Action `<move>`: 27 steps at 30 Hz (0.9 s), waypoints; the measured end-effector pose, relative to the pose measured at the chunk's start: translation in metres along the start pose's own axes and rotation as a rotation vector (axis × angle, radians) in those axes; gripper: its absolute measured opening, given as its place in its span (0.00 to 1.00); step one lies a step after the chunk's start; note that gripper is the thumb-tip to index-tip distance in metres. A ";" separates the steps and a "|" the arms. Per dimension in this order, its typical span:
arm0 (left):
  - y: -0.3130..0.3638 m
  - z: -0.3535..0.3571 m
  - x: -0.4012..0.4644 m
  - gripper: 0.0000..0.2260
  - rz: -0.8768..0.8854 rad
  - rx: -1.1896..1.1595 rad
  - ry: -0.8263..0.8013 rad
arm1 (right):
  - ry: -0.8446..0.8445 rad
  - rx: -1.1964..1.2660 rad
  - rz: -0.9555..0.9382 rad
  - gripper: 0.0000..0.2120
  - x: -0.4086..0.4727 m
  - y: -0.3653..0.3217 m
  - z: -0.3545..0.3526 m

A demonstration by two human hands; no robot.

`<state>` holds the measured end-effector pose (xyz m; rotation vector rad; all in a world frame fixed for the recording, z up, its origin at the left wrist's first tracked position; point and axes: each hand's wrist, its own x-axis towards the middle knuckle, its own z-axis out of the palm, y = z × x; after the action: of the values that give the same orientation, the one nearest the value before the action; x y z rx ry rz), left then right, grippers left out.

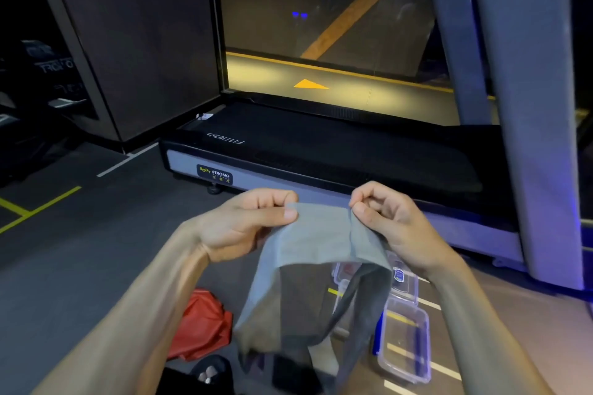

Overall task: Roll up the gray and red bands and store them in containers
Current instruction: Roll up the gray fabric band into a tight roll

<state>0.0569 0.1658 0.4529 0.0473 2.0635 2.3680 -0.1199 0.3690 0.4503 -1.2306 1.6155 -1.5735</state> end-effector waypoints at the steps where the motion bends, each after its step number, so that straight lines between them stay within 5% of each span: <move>1: 0.001 0.001 0.001 0.14 0.017 -0.019 -0.007 | 0.011 0.016 0.007 0.04 0.000 0.000 0.003; 6: -0.006 -0.005 0.002 0.11 -0.013 -0.019 0.088 | 0.062 0.151 0.017 0.03 -0.002 -0.001 0.003; 14: -0.006 0.000 0.003 0.12 0.052 -0.122 0.021 | -0.010 0.064 -0.018 0.03 -0.002 0.005 0.009; 19: -0.007 0.010 0.010 0.07 0.054 -0.086 -0.022 | -0.141 0.259 -0.049 0.06 -0.001 0.003 0.024; 27: -0.008 0.011 0.011 0.22 0.043 0.048 -0.007 | -0.184 0.075 -0.074 0.03 0.007 -0.005 0.050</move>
<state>0.0457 0.1779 0.4469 0.1013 2.1382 2.3381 -0.0777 0.3411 0.4492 -1.3654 1.3984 -1.5028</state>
